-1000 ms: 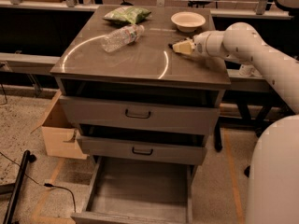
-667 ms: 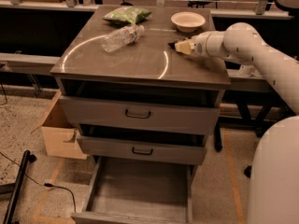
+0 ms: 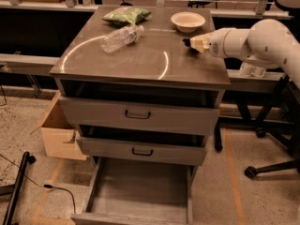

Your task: Place rxbar chocolate into bottom drawer

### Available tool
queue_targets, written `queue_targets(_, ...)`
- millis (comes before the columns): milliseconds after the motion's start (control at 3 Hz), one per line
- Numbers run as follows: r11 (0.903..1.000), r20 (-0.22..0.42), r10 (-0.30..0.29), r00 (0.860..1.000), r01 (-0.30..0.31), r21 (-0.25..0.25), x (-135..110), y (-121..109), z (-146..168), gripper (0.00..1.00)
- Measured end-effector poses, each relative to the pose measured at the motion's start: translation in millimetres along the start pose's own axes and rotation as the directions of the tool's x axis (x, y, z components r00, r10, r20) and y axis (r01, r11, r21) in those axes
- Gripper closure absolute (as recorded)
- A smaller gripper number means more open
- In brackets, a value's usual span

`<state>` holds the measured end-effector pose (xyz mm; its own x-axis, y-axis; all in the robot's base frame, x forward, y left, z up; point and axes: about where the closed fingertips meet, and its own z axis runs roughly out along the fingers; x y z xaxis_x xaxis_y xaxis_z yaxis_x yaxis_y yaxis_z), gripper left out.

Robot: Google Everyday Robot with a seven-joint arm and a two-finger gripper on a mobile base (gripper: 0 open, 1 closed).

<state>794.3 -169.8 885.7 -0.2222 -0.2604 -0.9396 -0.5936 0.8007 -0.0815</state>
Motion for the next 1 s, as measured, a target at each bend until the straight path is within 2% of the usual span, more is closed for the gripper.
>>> queue_targets(333,0.9943,0.028,-0.05,0.998,0.052,-0.093,10,41,-71,1.0)
queue_targets(667,0.9799,0.049,-0.077,0.996,0.085,-0.181,27,76,-122,1.0)
queue_targets(1000,0.9796,0.05,-0.077,0.996,0.085,-0.182,27,76,-122,1.0)
